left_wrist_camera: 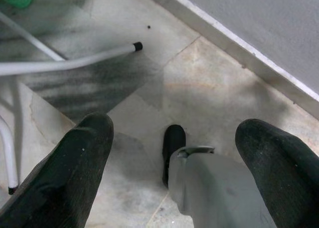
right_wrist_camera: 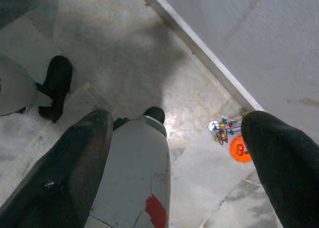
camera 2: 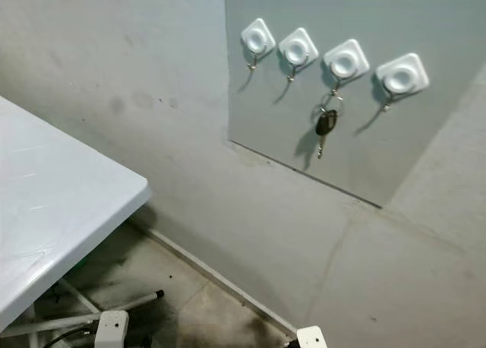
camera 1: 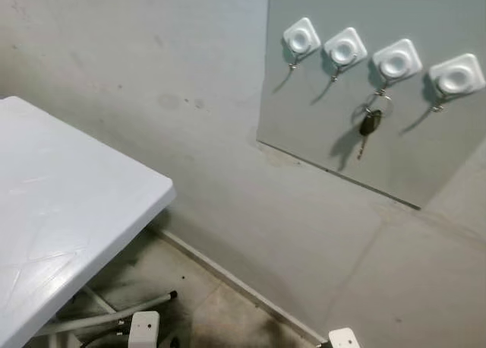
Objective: Hang keys on a hook
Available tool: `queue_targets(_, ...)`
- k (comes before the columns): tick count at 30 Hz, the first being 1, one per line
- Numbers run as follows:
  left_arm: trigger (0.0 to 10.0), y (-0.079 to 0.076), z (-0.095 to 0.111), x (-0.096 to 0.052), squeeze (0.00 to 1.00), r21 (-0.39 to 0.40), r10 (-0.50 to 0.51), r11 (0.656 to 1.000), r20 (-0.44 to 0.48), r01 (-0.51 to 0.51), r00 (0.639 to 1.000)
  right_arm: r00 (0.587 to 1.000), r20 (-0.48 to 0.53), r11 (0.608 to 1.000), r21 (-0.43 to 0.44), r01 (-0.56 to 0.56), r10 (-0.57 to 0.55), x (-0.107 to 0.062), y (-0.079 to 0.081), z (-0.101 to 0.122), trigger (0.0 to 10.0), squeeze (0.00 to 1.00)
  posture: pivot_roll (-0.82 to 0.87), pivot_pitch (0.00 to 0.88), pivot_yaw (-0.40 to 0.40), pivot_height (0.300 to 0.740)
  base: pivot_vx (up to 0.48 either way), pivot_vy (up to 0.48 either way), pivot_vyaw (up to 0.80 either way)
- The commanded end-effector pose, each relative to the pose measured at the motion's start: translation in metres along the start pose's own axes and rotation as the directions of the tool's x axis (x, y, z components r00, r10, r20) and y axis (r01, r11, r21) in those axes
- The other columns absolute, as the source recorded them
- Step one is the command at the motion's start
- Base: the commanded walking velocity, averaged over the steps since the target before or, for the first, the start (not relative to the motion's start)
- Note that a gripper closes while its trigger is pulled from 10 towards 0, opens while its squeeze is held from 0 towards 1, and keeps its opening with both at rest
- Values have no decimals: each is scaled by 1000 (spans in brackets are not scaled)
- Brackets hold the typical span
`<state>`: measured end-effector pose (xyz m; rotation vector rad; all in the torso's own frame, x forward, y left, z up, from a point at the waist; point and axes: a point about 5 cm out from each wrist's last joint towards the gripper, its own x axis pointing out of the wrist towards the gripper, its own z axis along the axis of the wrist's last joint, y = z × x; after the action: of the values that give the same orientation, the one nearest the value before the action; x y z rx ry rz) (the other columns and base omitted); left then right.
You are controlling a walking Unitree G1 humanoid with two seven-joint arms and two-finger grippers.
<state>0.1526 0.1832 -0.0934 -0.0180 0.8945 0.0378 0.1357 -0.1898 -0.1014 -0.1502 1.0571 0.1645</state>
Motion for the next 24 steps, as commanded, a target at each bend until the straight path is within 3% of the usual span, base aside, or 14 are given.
queue_targets(1, 10000, 1, 0, 0, 0, 16, 4, 1000, -8, -3, 1000, 1000, -18, 1000, -9, -10, 10, 0, 1, -3, 10000, 0, -56, 0, -5, 740, 0, 0, 800)
queue_targets(24, 10000, -2, -2, 0, 0, 29, 0, 1000, -10, 1, 1000, 999, -32, 1000, -29, -9, 8, -2, -2, -7, 10000, 0, -53, 0, -15, 740, 0, 0, 800)
